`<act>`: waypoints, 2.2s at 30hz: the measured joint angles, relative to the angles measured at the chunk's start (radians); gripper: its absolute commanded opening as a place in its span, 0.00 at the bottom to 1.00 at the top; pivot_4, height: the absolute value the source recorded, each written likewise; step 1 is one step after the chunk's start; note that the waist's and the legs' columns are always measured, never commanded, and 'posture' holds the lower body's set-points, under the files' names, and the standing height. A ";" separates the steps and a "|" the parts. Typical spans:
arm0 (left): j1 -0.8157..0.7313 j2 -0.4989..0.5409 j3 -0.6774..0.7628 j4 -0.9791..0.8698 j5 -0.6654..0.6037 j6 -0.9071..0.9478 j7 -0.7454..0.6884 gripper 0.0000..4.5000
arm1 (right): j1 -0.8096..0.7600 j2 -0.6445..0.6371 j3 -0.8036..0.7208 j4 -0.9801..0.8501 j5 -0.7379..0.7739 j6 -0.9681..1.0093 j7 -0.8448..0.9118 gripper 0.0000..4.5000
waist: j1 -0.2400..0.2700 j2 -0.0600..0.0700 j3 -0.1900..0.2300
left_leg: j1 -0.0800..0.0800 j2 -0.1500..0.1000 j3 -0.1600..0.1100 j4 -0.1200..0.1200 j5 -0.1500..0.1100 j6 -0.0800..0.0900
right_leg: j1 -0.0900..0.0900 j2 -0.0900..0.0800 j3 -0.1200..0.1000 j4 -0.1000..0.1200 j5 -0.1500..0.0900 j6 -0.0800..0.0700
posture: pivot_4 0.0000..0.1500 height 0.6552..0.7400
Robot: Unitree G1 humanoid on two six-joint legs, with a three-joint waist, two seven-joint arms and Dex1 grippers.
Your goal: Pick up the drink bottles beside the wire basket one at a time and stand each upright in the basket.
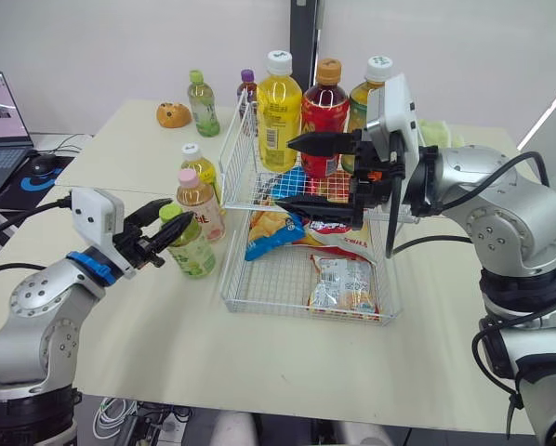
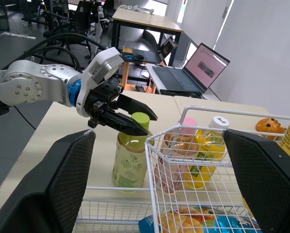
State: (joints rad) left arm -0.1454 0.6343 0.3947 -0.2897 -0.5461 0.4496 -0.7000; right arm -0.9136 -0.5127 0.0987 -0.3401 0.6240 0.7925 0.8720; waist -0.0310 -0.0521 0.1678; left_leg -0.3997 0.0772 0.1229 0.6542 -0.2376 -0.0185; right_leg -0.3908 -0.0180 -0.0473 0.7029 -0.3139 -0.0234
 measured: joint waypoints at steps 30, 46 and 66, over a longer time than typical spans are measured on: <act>-1.152 0.504 -0.256 0.472 -0.411 0.532 -0.493 0.30 | 0.021 -0.021 -0.003 0.089 -0.097 -0.061 -0.073 1.00 | 0.021 -0.002 0.007 | -0.019 -0.004 0.000 -0.006 0.005 -0.007 | -0.019 0.000 0.000 -0.006 -0.002 0.004 | 1.00 1.00; -1.366 -0.013 -0.470 0.784 -0.154 0.299 -0.815 0.30 | 0.207 -0.120 -0.146 -0.258 -0.042 0.212 -0.306 1.00 | 0.000 0.003 0.010 | -0.019 -0.004 0.001 -0.005 0.005 -0.008 | -0.021 0.000 0.003 -0.004 -0.002 0.003 | 1.00 1.00; -1.459 -0.306 -0.453 1.184 0.085 -0.092 -0.882 0.30 | 0.461 -0.465 -0.986 -0.611 0.598 0.603 -0.459 1.00 | 0.030 0.009 0.013 | -0.023 -0.012 -0.006 -0.006 0.005 -0.006 | -0.019 -0.003 0.003 -0.007 -0.004 0.007 | 1.00 1.00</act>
State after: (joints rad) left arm -1.6044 0.3282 -0.0582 0.8945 -0.4608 0.3576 -1.5821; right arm -0.4522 -0.9776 -0.8877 -0.9515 1.2225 1.3956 0.4134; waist -0.0009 -0.0430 0.1809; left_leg -0.4226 0.0649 0.1170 0.6483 -0.2327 -0.0243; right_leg -0.4099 -0.0207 -0.0440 0.6962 -0.3179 -0.0164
